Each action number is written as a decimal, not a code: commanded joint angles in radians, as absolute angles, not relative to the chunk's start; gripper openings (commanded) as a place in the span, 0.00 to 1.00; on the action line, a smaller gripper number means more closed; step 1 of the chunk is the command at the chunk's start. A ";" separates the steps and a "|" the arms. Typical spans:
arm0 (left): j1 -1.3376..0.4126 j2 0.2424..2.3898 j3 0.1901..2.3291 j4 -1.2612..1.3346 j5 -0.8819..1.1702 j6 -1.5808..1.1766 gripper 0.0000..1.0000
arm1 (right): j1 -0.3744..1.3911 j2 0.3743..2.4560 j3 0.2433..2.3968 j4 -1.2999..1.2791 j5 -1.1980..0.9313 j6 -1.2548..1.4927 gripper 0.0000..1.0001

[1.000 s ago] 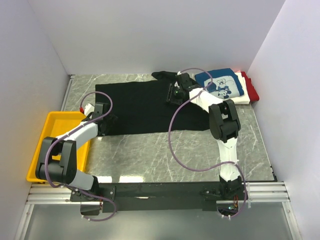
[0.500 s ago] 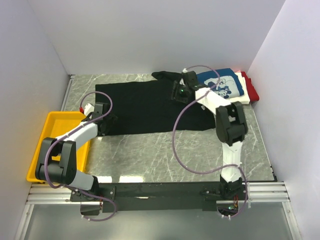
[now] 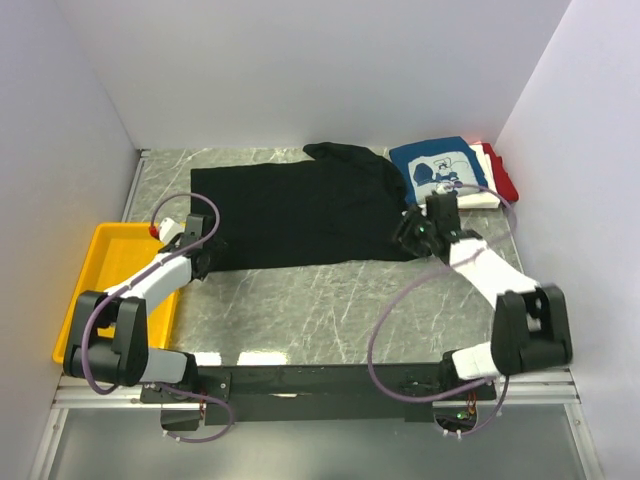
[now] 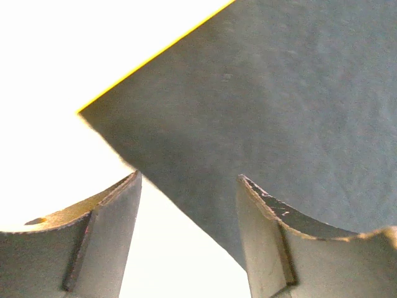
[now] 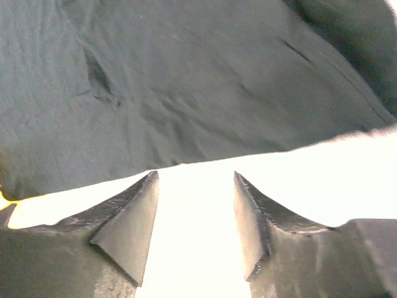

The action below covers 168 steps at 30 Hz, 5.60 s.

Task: Fold and stack the t-shirts
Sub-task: Fold the tshirt

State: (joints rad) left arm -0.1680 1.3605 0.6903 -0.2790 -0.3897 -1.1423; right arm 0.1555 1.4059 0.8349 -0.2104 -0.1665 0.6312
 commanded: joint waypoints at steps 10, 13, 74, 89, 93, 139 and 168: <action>-0.137 1.330 0.641 -0.350 -0.531 -1.235 0.66 | -0.057 1.233 0.597 -0.107 -0.252 0.673 0.61; -0.103 1.344 0.626 -0.307 -0.505 -1.209 0.66 | -0.077 1.276 0.589 -0.072 -0.261 0.678 0.62; -0.236 0.640 0.515 -0.876 -0.437 -1.471 0.08 | -0.150 0.364 0.644 -0.995 -0.021 0.792 0.62; -0.235 1.016 0.973 -0.646 -0.492 -1.143 0.71 | -0.146 0.951 0.802 -0.349 -0.346 0.669 0.67; -0.233 1.294 1.158 -0.597 -0.474 -1.076 0.65 | -0.088 1.261 1.001 -0.281 -0.301 0.658 0.60; -0.078 2.169 1.799 -0.612 -0.412 -0.939 0.53 | -0.213 2.208 2.010 -0.515 -0.218 0.574 0.51; -0.066 2.299 1.836 -0.667 -0.474 -0.956 0.28 | 0.084 2.465 2.221 -0.640 -0.143 0.390 0.57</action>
